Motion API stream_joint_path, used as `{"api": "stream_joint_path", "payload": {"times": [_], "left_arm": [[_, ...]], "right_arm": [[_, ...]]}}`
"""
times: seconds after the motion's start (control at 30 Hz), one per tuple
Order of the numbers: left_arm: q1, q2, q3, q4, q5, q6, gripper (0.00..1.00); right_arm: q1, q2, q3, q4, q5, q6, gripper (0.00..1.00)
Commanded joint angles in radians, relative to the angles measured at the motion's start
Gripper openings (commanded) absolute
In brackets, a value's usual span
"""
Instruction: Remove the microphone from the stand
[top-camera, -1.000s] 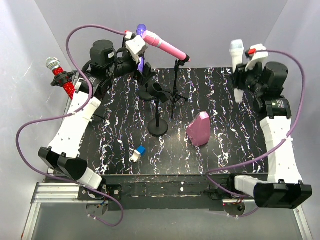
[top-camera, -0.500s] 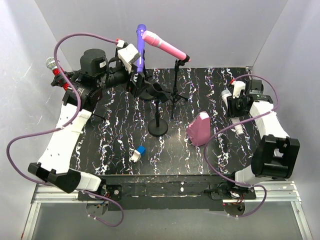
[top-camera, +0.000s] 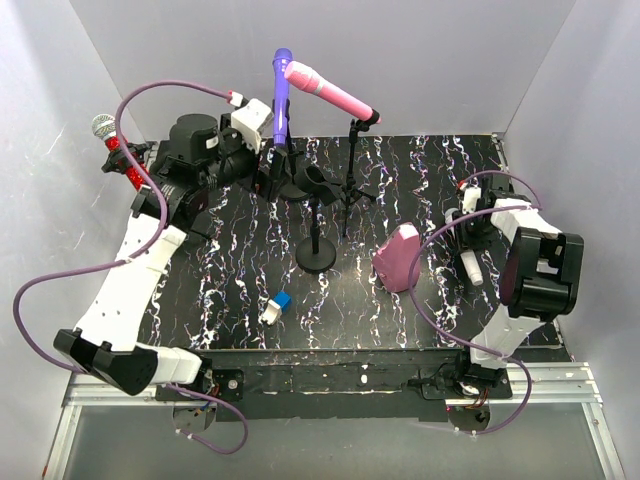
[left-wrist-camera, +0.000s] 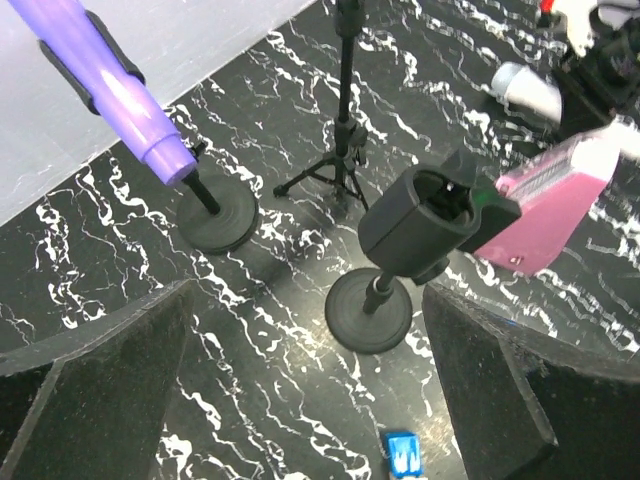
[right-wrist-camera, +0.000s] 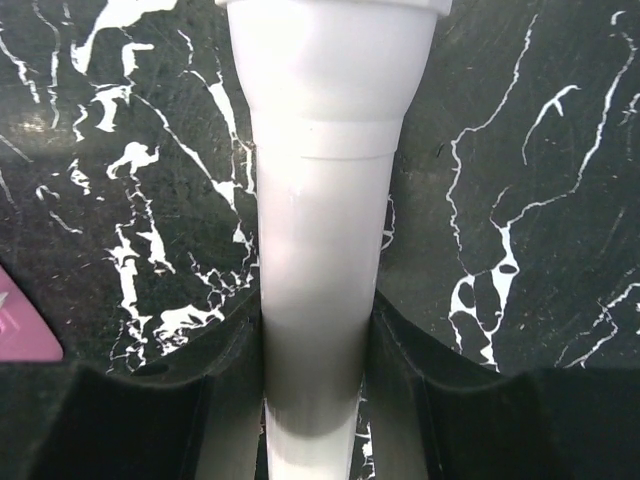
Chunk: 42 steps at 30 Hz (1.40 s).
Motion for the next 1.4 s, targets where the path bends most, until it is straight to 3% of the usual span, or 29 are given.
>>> {"api": "stream_joint_path", "payload": {"times": [0.0,0.07,0.17,0.37,0.47,0.67,0.87,1.07,1.17,1.37], "left_arm": [[0.000,-0.048,-0.047,-0.030,0.061,0.153,0.98],[0.000,-0.057,-0.063,-0.032,0.082,0.183,0.98],[0.000,-0.063,-0.075,-0.025,0.086,0.137,0.98],[0.000,-0.096,-0.077,-0.055,0.229,0.181,0.98],[0.000,-0.092,-0.052,-0.090,0.260,0.192,0.98],[0.001,-0.132,-0.092,-0.102,0.245,0.239,0.98],[0.001,-0.166,-0.144,-0.211,0.257,0.379,0.98],[0.006,-0.125,-0.192,-0.197,0.318,0.367,0.94],[0.016,-0.117,-0.222,-0.154,0.358,0.368,0.90],[0.018,-0.129,-0.270,-0.116,0.360,0.348,0.91]], "right_arm": [[-0.004,0.035,0.024,0.052,0.008,-0.031,0.01],[-0.004,0.054,0.013,0.078,0.028,-0.045,0.09],[-0.005,0.072,0.005,0.093,0.035,-0.053,0.31],[-0.007,0.081,0.027,0.081,0.002,-0.037,0.62],[-0.007,0.069,0.028,0.080,-0.006,-0.040,0.65],[-0.019,-0.027,0.080,0.000,-0.015,-0.045,0.83],[-0.040,-0.207,0.225,-0.109,-0.185,0.039,0.85],[-0.008,-0.337,0.355,-0.085,-0.591,0.067,0.82],[0.106,-0.351,0.441,-0.108,-0.722,-0.029,0.80],[0.432,-0.313,0.527,-0.071,-0.727,-0.135,0.81]]}}
